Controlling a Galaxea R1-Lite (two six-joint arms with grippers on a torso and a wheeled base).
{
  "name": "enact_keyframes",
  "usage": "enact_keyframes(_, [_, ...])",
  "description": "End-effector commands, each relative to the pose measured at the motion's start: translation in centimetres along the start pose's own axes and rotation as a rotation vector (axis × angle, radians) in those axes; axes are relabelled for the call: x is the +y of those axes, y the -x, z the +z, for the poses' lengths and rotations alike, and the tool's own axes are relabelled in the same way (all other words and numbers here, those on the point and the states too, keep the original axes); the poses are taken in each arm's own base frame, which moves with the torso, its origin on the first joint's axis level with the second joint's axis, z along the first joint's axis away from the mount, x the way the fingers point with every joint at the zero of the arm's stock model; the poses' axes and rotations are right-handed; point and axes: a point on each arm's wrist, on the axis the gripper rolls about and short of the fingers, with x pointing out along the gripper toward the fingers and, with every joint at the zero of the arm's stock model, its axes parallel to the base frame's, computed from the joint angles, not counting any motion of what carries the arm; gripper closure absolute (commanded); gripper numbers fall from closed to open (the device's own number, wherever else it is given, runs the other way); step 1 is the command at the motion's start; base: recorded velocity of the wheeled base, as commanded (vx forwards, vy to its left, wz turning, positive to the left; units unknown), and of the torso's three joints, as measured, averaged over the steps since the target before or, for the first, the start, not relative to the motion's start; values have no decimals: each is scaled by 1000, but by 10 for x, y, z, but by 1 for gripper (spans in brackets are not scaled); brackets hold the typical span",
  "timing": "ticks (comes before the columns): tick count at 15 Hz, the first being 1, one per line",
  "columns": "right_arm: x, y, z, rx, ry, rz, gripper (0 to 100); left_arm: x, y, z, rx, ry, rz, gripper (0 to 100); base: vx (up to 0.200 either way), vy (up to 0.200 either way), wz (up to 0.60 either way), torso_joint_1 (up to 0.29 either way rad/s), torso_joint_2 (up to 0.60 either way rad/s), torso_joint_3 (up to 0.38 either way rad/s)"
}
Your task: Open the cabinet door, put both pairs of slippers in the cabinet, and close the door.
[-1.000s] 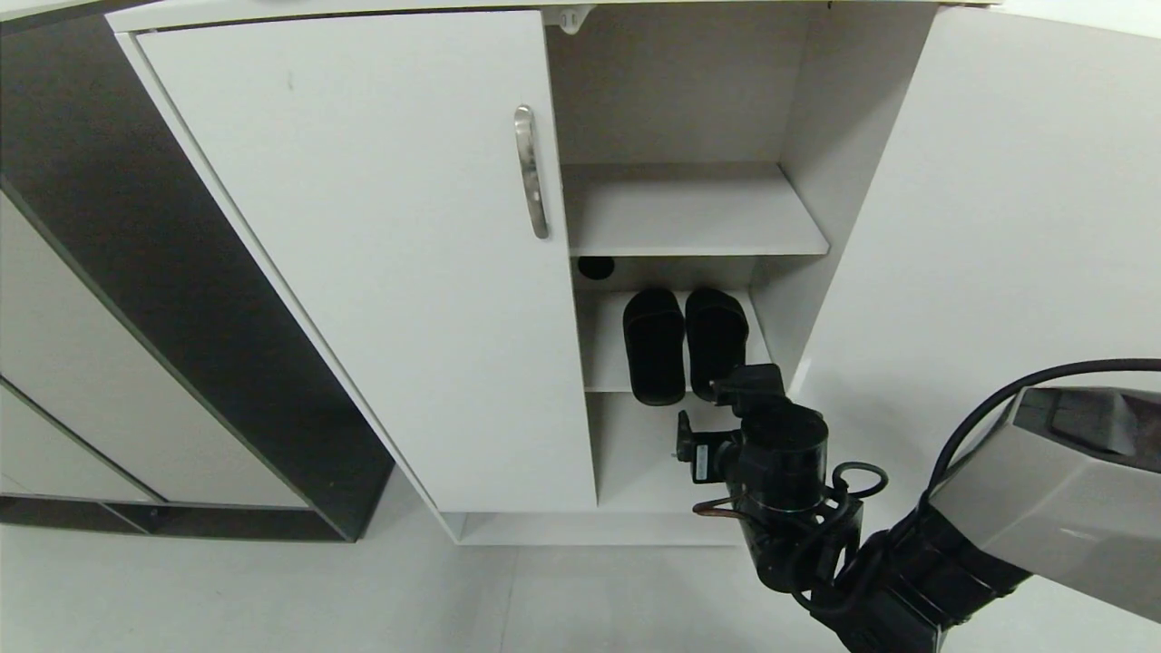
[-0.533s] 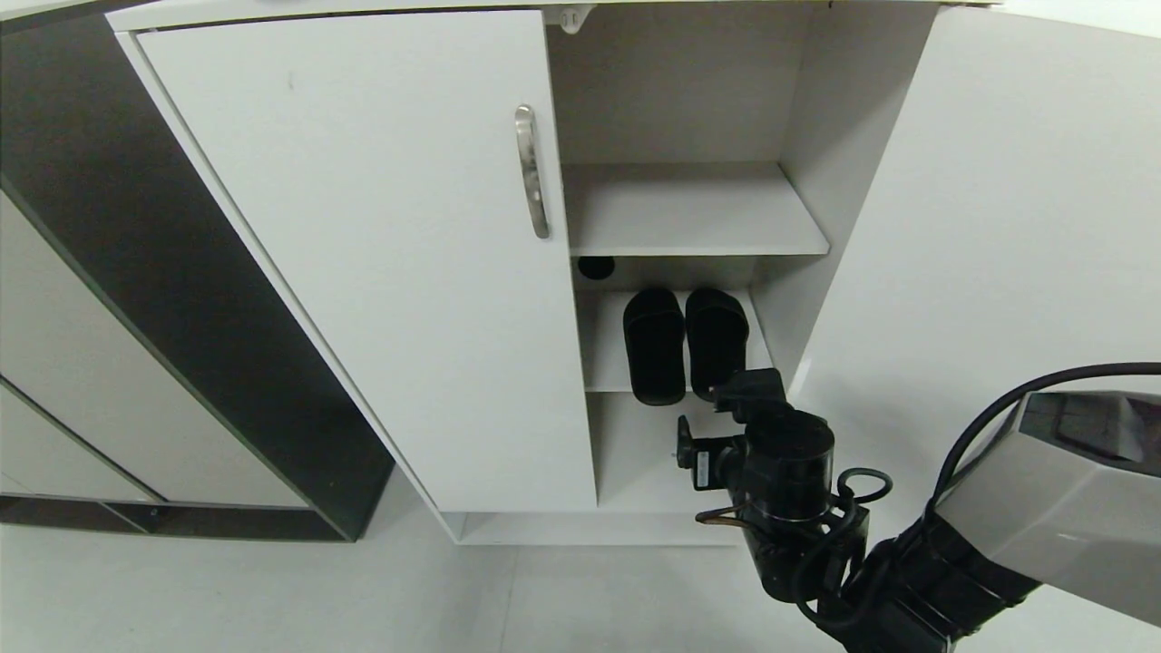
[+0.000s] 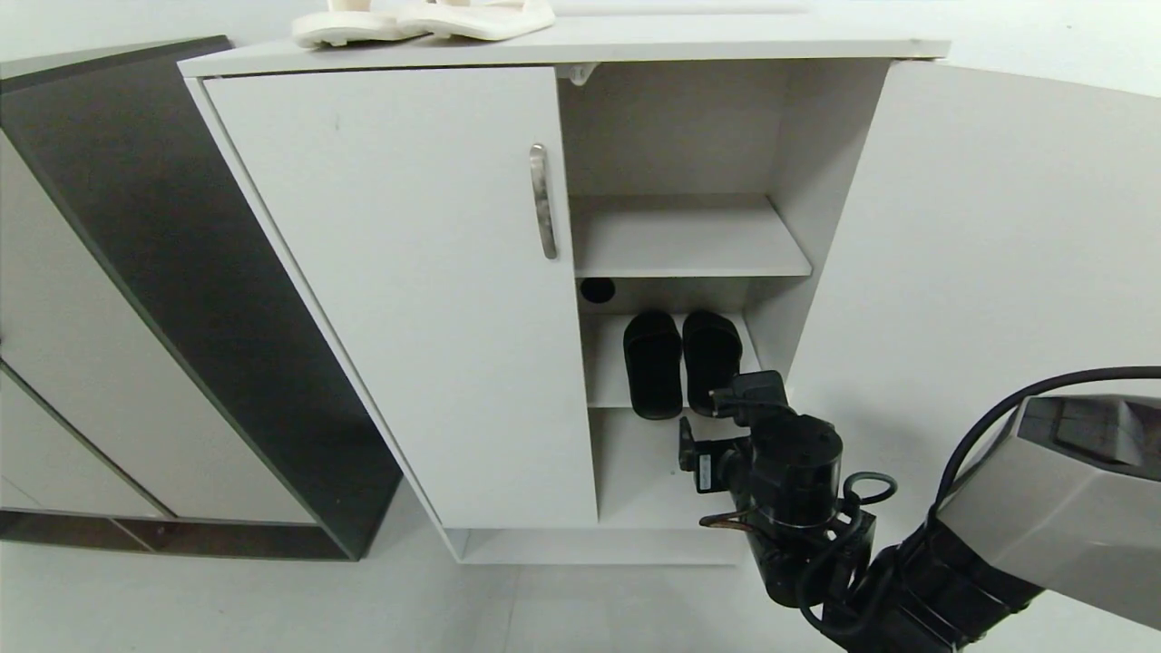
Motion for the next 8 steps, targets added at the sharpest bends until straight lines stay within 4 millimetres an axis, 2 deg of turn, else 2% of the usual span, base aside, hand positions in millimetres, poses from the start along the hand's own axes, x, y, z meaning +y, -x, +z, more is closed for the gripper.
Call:
enact_keyframes(1, [0,1,-1,2,2,-1,0,0,0,0,1,0,0,100,0,0,0,2,7,203])
enact_keyframes(5, [-2,2,-1,-4,-1,8,0,0,0,0,0,3,7,100,0,0,0,0,4,185])
enact_keyframes(8, [-7,9,1,-7,-4,57,0,0,0,0,0,5,10,100,0,0,0,0,0,0])
